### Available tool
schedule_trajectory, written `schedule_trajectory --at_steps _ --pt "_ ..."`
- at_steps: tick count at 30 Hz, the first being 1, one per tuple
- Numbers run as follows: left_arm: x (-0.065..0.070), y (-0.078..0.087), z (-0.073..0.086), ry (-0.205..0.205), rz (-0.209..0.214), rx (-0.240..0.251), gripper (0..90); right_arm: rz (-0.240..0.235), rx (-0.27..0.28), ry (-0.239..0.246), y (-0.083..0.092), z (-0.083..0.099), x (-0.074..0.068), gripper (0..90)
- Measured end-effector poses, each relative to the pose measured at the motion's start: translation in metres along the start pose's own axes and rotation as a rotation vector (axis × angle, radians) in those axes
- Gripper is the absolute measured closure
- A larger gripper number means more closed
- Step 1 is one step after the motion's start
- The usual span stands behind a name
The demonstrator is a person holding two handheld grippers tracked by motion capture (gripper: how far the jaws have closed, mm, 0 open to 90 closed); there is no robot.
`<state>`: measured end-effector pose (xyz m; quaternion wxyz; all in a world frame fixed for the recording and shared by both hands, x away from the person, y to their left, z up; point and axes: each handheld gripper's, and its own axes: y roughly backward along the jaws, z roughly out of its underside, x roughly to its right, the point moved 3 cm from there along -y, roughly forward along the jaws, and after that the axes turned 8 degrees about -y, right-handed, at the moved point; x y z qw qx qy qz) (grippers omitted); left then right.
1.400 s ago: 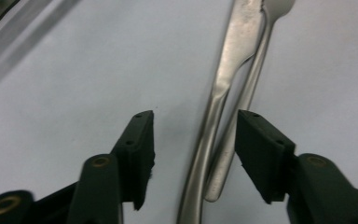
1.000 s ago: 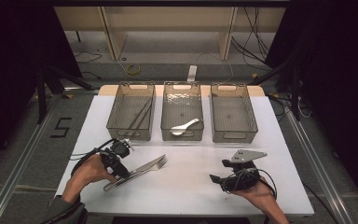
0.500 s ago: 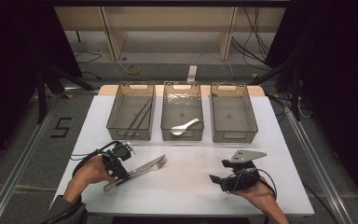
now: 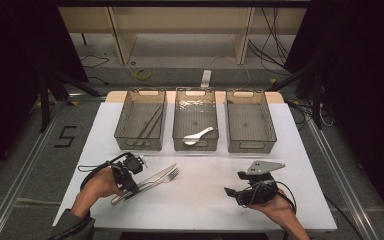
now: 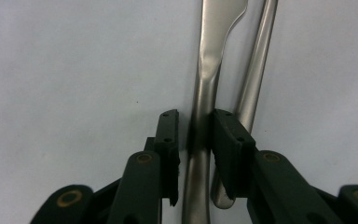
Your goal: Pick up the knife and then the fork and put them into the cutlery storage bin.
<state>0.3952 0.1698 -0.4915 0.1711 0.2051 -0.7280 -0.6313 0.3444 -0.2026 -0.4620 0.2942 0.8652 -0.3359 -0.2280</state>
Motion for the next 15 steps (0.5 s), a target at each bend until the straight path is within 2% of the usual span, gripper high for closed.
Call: schedule_trajectory --at_steps 4,15 --pt "-0.0022 0.0003 0.002 -0.002 0.014 0.02 78.3 0.002 0.0 0.002 0.0 0.0001 -0.0003 26.5" --pt "-0.0077 0.001 0.0064 0.019 0.055 0.065 79.2 0.0 0.0 0.002 0.0003 0.0 0.0001 26.5"
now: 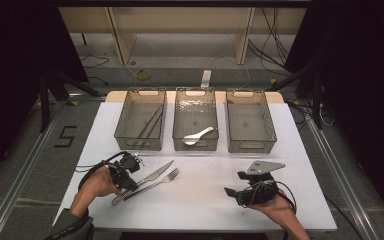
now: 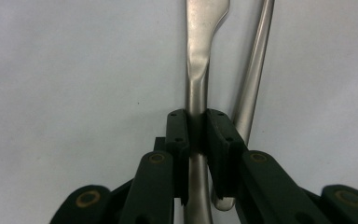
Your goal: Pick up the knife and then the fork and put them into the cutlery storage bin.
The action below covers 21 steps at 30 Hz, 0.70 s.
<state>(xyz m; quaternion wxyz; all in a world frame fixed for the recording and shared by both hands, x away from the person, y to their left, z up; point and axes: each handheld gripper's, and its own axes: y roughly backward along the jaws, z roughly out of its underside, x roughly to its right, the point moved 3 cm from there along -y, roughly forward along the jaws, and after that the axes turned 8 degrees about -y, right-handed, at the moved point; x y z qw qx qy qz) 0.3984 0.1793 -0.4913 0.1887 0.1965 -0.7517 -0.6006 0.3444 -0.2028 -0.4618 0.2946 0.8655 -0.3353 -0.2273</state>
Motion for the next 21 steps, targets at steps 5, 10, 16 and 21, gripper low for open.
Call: schedule_trajectory --at_steps 5,10,16,21 --pt "-0.002 0.001 0.0 0.009 0.006 0.013 79.3 0.002 -0.001 -0.001 0.0 0.0 0.0 26.5" --pt "-0.001 0.006 -0.002 0.022 0.019 0.032 79.3 0.002 0.0 -0.002 0.0 0.0 0.0 26.5" --pt "0.001 0.014 -0.005 0.018 0.031 0.053 79.3 0.0 0.0 -0.002 -0.001 0.0 0.0 26.5" --pt "0.009 0.019 -0.011 0.007 0.079 0.075 79.3 -0.016 0.008 0.0 -0.002 -0.002 -0.004 26.5"
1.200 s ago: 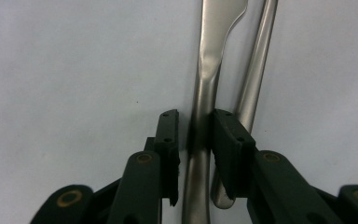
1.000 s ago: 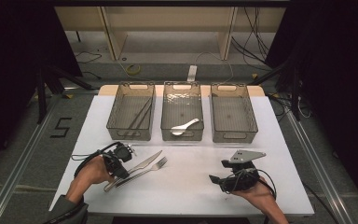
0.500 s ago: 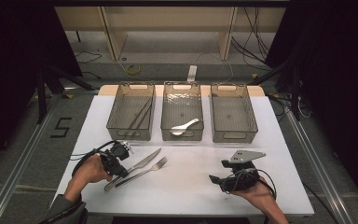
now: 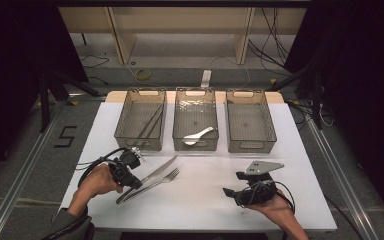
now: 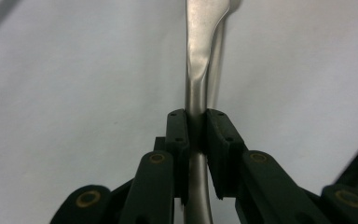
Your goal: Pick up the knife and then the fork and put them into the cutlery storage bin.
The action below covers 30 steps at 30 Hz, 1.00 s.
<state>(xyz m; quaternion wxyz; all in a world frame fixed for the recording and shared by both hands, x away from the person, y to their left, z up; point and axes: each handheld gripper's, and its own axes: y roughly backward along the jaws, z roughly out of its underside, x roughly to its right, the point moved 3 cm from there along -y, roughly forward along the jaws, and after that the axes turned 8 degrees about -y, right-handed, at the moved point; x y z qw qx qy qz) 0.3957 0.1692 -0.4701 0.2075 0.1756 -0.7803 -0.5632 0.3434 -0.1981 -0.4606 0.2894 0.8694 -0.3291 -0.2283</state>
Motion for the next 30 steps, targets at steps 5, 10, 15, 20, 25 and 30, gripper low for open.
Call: schedule_trajectory --at_steps 5,10,15,20,25,30 --pt "0.012 0.002 -0.01 -0.028 0.038 0.012 79.3 -0.03 0.016 0.038 -0.003 -0.006 -0.014 26.5" --pt "0.026 -0.001 -0.024 -0.077 0.073 0.01 79.3 -0.058 0.037 0.105 -0.006 -0.014 -0.032 26.5" --pt "0.039 -0.006 -0.039 -0.121 0.102 -0.008 79.3 -0.071 0.042 0.175 -0.011 -0.019 -0.048 26.5" --pt "0.051 -0.011 -0.053 -0.172 0.103 -0.028 79.3 -0.095 0.037 0.221 -0.019 -0.022 -0.061 26.5" --pt "0.061 -0.016 -0.063 -0.196 0.123 -0.035 79.2 -0.101 0.015 0.286 -0.031 -0.024 -0.074 26.5" --pt "0.069 -0.021 -0.073 -0.237 0.152 -0.062 79.2 -0.076 -0.013 0.381 -0.042 -0.023 -0.085 26.6"
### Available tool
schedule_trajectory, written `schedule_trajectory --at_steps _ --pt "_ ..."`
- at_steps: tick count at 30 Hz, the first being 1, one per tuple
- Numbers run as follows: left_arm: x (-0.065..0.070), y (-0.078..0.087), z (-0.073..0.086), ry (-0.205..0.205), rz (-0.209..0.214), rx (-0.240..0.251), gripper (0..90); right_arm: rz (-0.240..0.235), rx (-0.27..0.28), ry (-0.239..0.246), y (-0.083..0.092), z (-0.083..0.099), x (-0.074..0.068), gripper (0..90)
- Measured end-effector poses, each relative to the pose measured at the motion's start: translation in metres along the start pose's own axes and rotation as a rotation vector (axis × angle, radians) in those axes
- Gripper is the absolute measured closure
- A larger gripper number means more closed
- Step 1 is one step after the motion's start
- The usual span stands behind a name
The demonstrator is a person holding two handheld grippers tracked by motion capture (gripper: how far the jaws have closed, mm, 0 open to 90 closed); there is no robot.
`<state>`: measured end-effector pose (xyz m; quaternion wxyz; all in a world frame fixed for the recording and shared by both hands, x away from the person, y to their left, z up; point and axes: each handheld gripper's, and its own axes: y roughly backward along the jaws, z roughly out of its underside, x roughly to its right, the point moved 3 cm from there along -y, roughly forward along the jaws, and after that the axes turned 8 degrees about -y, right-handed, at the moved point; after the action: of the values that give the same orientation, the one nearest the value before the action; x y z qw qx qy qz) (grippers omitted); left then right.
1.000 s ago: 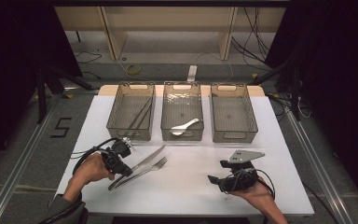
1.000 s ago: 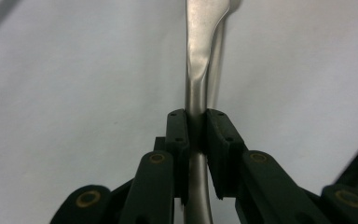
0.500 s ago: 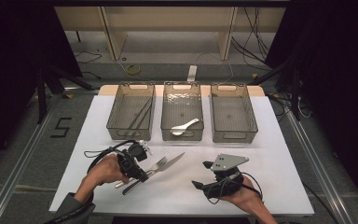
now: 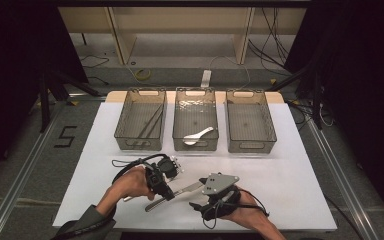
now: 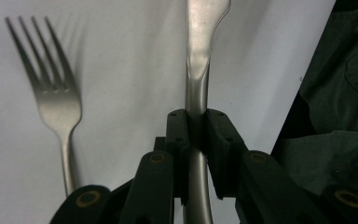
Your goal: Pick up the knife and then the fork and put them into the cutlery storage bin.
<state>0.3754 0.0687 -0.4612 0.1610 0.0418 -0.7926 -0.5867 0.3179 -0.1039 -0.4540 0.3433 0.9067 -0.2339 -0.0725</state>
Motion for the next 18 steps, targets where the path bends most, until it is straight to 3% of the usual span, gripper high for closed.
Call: schedule_trajectory --at_steps 6,10,18 --pt "0.005 -0.004 -0.011 -0.02 0.023 -0.009 79.2 0.007 -0.036 0.088 -0.011 0.0 -0.006 27.4" --pt "0.009 -0.005 -0.018 -0.044 0.028 -0.016 79.2 0.037 -0.076 0.156 -0.018 0.002 -0.009 29.4" --pt "0.021 -0.002 -0.026 -0.07 0.039 -0.025 79.2 0.068 -0.115 0.258 -0.025 0.005 -0.012 40.2"
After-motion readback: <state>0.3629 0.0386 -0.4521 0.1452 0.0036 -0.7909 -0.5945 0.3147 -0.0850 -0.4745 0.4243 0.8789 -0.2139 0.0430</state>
